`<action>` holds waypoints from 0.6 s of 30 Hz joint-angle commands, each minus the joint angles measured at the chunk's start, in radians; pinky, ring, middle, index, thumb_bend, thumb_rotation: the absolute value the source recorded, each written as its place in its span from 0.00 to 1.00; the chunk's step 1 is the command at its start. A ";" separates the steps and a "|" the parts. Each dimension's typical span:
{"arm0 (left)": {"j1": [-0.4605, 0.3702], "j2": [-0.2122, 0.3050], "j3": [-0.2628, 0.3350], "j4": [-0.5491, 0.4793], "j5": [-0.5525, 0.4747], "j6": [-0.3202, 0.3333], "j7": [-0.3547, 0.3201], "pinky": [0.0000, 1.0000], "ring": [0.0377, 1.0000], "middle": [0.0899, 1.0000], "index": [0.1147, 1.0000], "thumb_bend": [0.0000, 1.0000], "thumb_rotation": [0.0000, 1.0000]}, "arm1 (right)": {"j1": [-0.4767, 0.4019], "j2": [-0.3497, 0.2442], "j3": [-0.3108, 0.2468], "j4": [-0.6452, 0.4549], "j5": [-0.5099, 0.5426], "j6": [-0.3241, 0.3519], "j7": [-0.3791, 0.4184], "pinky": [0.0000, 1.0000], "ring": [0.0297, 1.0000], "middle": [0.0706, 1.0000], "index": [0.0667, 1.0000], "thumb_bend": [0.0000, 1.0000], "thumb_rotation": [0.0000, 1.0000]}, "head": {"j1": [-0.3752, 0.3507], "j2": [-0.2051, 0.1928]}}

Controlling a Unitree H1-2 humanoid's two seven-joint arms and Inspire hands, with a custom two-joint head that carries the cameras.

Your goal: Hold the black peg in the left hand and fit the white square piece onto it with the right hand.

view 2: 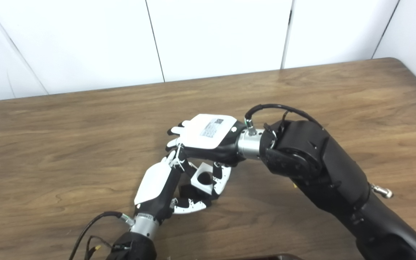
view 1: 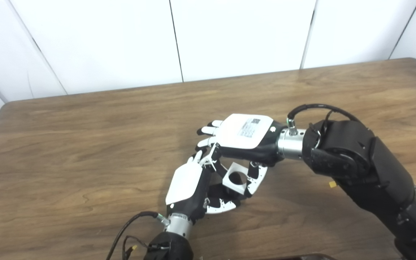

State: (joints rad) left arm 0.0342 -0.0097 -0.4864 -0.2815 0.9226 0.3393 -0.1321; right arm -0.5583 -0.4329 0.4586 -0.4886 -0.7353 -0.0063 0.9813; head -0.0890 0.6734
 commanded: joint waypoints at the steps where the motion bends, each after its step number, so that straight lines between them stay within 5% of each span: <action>1: 0.013 0.008 -0.006 0.022 0.025 0.029 -0.027 1.00 1.00 0.90 0.42 0.52 0.06 | -0.028 0.010 -0.012 -0.006 -0.003 -0.014 -0.033 1.00 1.00 0.90 0.45 0.52 0.15 | -0.002 0.002; 18: 0.021 0.005 -0.007 0.017 0.026 0.031 -0.031 1.00 1.00 0.89 0.42 0.52 0.06 | -0.015 0.035 -0.010 0.011 -0.004 -0.021 -0.056 1.00 1.00 0.90 0.45 0.52 0.15 | 0.001 0.005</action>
State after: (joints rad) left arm 0.0378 -0.0147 -0.4877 -0.2837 0.9339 0.3453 -0.1328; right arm -0.5400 -0.4018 0.4593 -0.4783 -0.7374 -0.0091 0.9601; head -0.0874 0.6780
